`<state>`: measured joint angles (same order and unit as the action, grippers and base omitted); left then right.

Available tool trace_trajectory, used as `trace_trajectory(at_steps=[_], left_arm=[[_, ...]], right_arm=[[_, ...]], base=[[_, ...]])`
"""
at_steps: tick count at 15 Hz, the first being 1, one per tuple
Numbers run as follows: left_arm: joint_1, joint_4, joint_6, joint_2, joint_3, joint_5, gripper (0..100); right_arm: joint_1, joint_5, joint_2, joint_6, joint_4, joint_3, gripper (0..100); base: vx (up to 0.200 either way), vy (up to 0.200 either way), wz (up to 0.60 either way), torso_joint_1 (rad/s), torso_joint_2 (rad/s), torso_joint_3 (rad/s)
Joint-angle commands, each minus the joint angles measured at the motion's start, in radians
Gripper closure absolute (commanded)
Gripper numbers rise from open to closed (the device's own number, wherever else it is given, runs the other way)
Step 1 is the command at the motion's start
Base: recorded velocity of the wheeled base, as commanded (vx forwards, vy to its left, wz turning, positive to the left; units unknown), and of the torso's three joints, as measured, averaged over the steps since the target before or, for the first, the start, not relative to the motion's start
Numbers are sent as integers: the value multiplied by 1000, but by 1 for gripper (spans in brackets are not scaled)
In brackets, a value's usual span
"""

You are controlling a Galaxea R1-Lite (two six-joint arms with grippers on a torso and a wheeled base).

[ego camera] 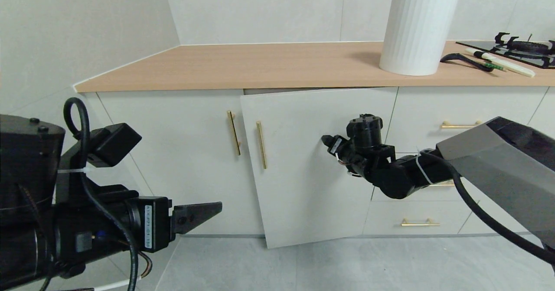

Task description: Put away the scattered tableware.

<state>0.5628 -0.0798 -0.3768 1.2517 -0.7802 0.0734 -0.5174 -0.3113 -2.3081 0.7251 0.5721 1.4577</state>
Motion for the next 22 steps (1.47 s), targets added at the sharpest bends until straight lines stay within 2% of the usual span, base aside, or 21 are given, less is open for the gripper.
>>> trace_trajectory(at_steps=[1, 8, 14, 16, 19, 20, 22], left_arm=[[0, 0, -1, 2, 1, 0, 0], [0, 0, -1, 3, 1, 0, 0], [0, 0, -1, 3, 1, 0, 0], [0, 0, -1, 3, 1, 0, 0], [0, 0, -2, 3, 1, 0, 0], [0, 0, -2, 3, 1, 0, 0], [0, 0, -2, 3, 1, 0, 0]], right_arm=[[13, -11, -27, 2, 0, 23, 0], [42, -88, -114, 0, -5, 124, 0], [42, -94, -99, 0, -6, 104, 0], [30, -22, -2, 0, 0, -33, 0], [14, 212, 179, -6, 3, -276, 0], [14, 330, 257, -27, 26, -364, 0], [14, 386, 306, -70, 51, -425, 0]], base=[[0, 0, 0, 0, 0, 0], [0, 0, 0, 0, 0, 0], [0, 0, 0, 0, 0, 0], [0, 0, 0, 0, 0, 0], [0, 0, 0, 0, 0, 0], [0, 0, 0, 0, 0, 0], [0, 0, 0, 0, 0, 0]])
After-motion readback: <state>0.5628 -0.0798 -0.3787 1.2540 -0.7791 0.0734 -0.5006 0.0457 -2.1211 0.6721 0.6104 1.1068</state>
